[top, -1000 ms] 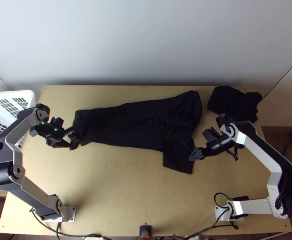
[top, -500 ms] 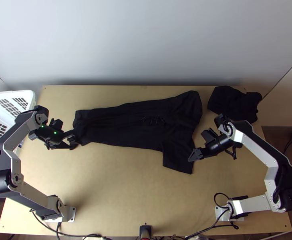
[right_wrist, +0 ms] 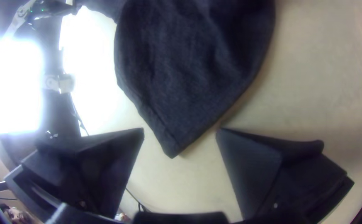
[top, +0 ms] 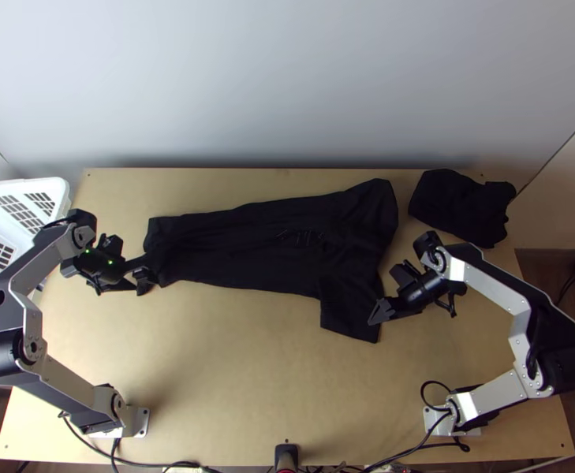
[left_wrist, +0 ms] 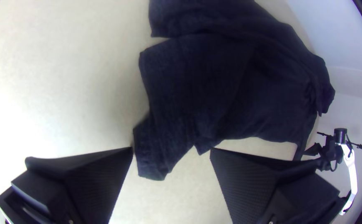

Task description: Fold the t-shirt

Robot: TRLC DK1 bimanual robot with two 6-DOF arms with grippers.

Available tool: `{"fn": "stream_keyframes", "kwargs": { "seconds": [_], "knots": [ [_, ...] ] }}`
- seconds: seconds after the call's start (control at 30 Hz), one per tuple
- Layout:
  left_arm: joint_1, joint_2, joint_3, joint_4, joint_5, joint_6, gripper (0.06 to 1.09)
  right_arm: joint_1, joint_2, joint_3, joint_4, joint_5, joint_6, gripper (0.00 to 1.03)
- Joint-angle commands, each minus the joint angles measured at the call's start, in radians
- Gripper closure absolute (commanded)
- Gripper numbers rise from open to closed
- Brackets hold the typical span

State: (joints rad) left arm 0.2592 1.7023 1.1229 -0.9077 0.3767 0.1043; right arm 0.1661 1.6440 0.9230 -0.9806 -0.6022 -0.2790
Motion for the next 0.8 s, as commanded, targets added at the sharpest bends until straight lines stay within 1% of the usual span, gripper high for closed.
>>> {"fn": "stream_keyframes", "kwargs": {
  "seconds": [0.0,0.03,0.07,0.1,0.13,0.17,0.2,0.23,0.5,0.6,0.63,0.7,0.77],
  "knots": [
    [-0.035,0.025,0.005,0.039,-0.002,-0.035,0.37,0.039,0.057,0.023,0.022,0.013,0.009,0.35],
    [-0.044,0.026,0.005,0.043,-0.002,-0.035,0.42,0.047,0.063,0.022,0.022,0.018,0.011,0.35],
    [-0.049,0.026,0.006,0.049,-0.001,-0.038,0.46,0.053,0.065,0.019,0.023,0.019,0.011,0.35],
    [-0.055,0.028,0.006,0.049,0.002,-0.046,0.46,0.062,0.065,0.017,0.025,0.019,0.014,0.35],
    [-0.060,0.031,0.006,0.053,0.002,-0.054,0.52,0.070,0.060,0.017,0.033,0.019,0.023,0.40],
    [-0.061,0.040,0.008,0.056,0.004,-0.058,0.69,0.079,0.059,0.023,0.040,0.019,0.029,0.60],
    [-0.064,0.056,0.015,0.058,0.004,-0.060,1.02,0.098,0.062,0.031,0.045,0.019,0.027,0.91],
    [-0.067,0.069,0.017,0.053,0.004,-0.060,1.04,0.110,0.066,0.036,0.045,0.021,0.024,1.00],
    [-0.041,0.051,0.028,0.046,0.007,-0.094,1.05,0.079,-0.012,0.076,0.033,0.022,0.050,1.00],
    [-0.020,0.057,0.071,-0.026,0.013,-0.091,1.05,0.042,-0.030,0.151,-0.021,0.021,0.050,1.00],
    [-0.006,0.057,0.086,-0.053,0.028,-0.087,1.05,0.023,-0.038,0.195,-0.043,0.019,0.052,1.00],
    [0.008,0.057,0.114,-0.079,0.036,-0.094,1.05,-0.004,-0.047,0.258,-0.061,0.018,0.069,1.00],
    [0.022,0.060,0.150,-0.108,0.064,-0.115,1.05,-0.036,-0.050,0.346,-0.066,0.009,0.101,1.00]
  ]
}}
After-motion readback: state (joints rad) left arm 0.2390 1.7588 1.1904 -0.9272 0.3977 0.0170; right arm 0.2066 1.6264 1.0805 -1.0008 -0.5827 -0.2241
